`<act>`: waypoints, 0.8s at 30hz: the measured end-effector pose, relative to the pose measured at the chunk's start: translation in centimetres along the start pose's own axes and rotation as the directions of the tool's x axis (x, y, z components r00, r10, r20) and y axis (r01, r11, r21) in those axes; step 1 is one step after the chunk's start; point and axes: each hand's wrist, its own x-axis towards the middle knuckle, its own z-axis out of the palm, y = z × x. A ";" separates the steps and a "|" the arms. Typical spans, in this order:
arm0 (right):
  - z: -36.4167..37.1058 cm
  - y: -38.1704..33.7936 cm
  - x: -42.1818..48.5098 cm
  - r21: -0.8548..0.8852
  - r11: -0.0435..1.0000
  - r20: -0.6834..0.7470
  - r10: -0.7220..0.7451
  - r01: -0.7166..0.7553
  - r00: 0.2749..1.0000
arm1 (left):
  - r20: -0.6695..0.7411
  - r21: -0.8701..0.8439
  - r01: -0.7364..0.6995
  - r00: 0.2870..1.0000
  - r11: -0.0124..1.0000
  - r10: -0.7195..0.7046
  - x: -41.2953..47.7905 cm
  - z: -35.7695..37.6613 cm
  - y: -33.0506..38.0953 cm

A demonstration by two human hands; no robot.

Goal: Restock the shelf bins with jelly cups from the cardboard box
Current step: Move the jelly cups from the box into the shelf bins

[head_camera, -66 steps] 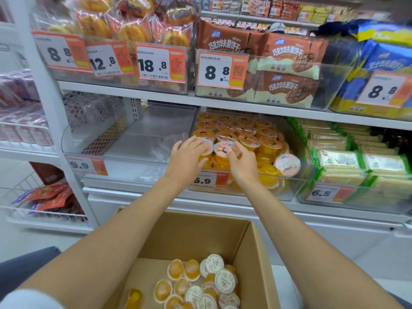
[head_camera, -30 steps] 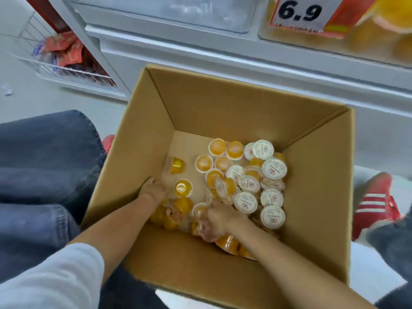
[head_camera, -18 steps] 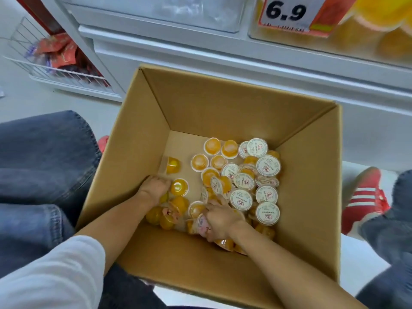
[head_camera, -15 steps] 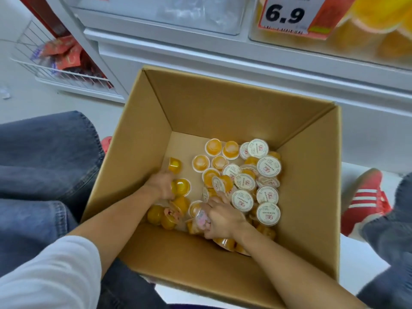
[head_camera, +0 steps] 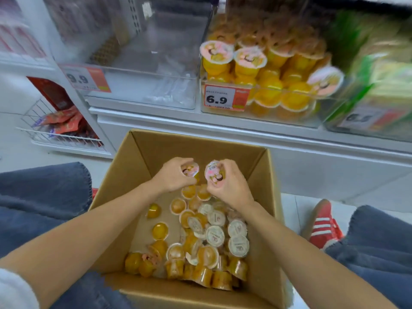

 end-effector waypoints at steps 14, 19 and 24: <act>-22.8 -1.7 8.9 -0.076 0.992 -0.568 -0.125 0.100 0.814 | -0.269 0.431 -0.615 0.611 0.660 0.745 4.3 -5.6 27.3; -23.7 -0.7 11.6 -0.122 0.992 -0.458 -0.034 -0.025 0.888 | -0.154 0.669 -0.459 0.684 0.584 0.713 8.6 -5.0 27.5; -22.7 0.9 12.2 -0.240 0.970 -0.458 -0.076 -0.041 0.886 | -0.151 0.778 -0.363 0.684 0.513 0.714 9.8 -4.7 26.6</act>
